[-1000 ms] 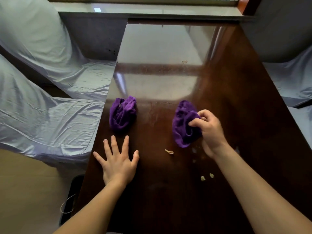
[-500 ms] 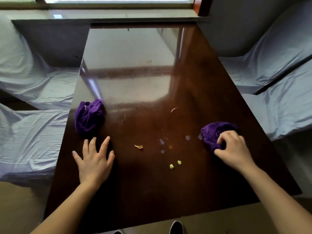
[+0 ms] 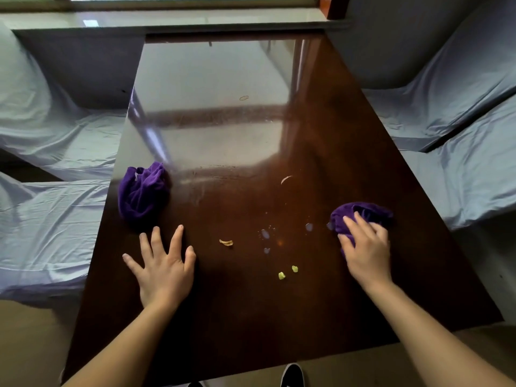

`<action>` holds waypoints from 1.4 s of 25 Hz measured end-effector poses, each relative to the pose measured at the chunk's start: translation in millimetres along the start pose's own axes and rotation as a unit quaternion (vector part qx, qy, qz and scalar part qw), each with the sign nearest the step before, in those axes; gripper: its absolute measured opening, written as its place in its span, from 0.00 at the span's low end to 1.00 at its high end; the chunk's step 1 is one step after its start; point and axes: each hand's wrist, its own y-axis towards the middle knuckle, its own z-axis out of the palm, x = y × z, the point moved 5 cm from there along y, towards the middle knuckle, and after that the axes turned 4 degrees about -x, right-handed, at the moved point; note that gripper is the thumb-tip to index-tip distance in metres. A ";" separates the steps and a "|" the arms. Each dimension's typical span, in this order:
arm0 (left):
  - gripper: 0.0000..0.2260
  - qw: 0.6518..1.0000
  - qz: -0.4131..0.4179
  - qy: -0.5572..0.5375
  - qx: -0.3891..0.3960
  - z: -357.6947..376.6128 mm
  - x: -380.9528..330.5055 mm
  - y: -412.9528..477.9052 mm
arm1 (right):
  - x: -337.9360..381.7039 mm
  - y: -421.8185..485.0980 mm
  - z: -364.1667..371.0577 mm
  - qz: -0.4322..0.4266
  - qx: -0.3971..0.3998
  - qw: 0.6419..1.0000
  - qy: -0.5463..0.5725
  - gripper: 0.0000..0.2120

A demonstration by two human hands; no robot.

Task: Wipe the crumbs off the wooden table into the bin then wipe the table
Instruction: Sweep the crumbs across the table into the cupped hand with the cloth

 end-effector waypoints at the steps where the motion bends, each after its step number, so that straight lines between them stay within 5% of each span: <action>1: 0.25 1.000 0.001 0.002 -0.001 0.3 -0.4 -0.4 | 11.2 -8.8 2.6 0.000 -0.030 0.999 0.014 0.20; 8: 0.25 1.000 0.003 -0.003 -0.005 -3.1 -0.5 -1.1 | 97.0 -26.5 15.7 -0.091 0.005 0.983 0.161 0.16; 11: 0.25 1.000 0.004 -0.006 -0.007 -3.1 -0.4 -0.8 | 78.2 -4.2 -8.8 -0.043 -0.035 0.970 0.239 0.14; 15: 0.25 1.000 0.007 -0.006 -0.013 -1.8 0.1 0.0 | 28.0 19.2 -16.4 0.074 -0.006 0.981 0.179 0.16; 20: 0.26 1.000 0.006 -0.005 -0.021 -2.3 -0.3 0.5 | 38.8 -59.1 2.9 0.017 -0.022 0.996 0.080 0.16; 24: 0.26 1.000 0.004 -0.009 -0.016 -2.9 -1.0 0.6 | 108.7 -119.0 29.4 -0.015 -0.039 0.993 0.113 0.19; 27: 0.26 1.000 0.006 -0.012 -0.015 -4.3 0.0 0.6 | 145.5 -98.5 35.2 -0.010 -0.009 0.979 0.204 0.17; 30: 0.25 1.000 0.006 -0.012 -0.014 -3.3 -0.2 -0.3 | 121.5 -52.4 12.5 0.025 -0.061 0.957 0.282 0.13; 35: 0.25 1.000 0.002 -0.014 -0.019 -2.9 -0.6 0.1 | 67.3 46.9 -5.6 0.043 -0.093 0.973 0.206 0.13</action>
